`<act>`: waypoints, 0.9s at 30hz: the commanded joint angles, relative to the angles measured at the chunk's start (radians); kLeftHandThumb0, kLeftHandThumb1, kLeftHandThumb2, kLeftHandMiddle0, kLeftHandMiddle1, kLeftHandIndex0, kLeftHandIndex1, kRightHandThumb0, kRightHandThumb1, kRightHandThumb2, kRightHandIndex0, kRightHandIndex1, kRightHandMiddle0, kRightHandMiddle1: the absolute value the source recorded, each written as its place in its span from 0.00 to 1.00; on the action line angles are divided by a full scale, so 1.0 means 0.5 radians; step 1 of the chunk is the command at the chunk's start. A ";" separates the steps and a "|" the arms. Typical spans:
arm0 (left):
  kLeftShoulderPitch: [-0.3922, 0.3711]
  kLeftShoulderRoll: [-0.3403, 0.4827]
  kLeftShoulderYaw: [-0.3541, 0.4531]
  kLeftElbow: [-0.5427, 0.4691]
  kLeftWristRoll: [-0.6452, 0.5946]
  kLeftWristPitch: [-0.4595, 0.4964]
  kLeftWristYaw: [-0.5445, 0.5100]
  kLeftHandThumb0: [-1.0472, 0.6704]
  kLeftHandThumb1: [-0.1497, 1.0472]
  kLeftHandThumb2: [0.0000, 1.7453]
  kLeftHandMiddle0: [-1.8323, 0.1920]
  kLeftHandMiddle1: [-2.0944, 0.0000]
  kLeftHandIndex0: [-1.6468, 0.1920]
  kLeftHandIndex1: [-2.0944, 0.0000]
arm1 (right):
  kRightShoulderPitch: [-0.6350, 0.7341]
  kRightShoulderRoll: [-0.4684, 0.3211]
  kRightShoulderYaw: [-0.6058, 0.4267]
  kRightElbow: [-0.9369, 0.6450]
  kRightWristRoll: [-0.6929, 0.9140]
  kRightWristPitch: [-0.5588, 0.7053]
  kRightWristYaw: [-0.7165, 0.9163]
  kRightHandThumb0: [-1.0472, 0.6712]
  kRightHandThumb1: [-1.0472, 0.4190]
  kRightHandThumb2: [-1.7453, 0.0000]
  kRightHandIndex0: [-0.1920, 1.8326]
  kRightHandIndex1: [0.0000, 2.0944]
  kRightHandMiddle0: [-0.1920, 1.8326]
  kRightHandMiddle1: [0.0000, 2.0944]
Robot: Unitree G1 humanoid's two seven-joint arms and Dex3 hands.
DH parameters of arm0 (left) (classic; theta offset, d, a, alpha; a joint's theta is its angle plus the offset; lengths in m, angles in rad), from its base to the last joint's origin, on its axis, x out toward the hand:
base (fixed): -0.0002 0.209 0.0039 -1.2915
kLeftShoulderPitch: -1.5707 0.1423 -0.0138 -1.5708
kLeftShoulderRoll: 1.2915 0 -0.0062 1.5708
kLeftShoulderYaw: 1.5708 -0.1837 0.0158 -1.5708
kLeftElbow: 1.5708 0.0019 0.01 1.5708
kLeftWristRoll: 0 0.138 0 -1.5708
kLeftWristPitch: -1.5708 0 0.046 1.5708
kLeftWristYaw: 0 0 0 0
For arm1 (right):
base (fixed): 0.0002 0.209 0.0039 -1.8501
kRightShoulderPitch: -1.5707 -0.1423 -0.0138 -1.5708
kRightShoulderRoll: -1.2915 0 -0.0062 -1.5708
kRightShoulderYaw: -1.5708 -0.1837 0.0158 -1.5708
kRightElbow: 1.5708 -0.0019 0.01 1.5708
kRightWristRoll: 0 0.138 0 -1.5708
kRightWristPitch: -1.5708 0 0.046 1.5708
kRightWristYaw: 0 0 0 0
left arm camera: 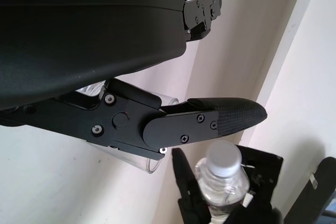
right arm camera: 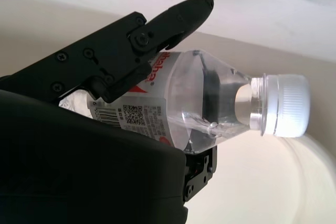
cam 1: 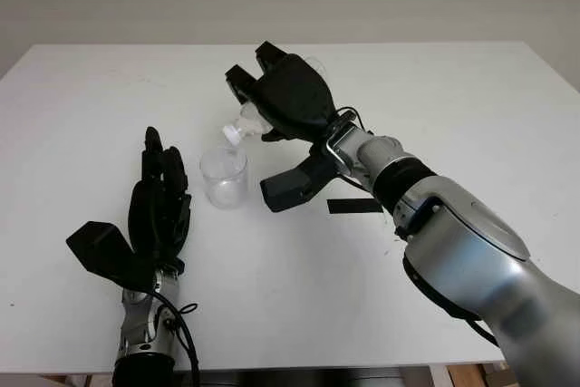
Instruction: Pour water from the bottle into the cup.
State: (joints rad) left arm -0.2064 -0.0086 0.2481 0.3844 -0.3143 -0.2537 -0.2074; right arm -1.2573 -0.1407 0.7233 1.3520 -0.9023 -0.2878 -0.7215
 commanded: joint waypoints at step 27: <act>0.196 0.002 -0.024 -0.013 0.008 0.161 -0.039 0.18 1.00 0.28 1.00 0.99 0.99 0.99 | 0.865 -0.113 -1.476 -0.790 1.693 -0.014 1.453 0.41 0.00 0.77 0.68 1.00 0.50 1.00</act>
State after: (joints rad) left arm -0.1702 0.0020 0.2402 0.3362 -0.3134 -0.1899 -0.2304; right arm -0.8393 -0.1897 -0.0021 1.0075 -0.0712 -0.3064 -0.0061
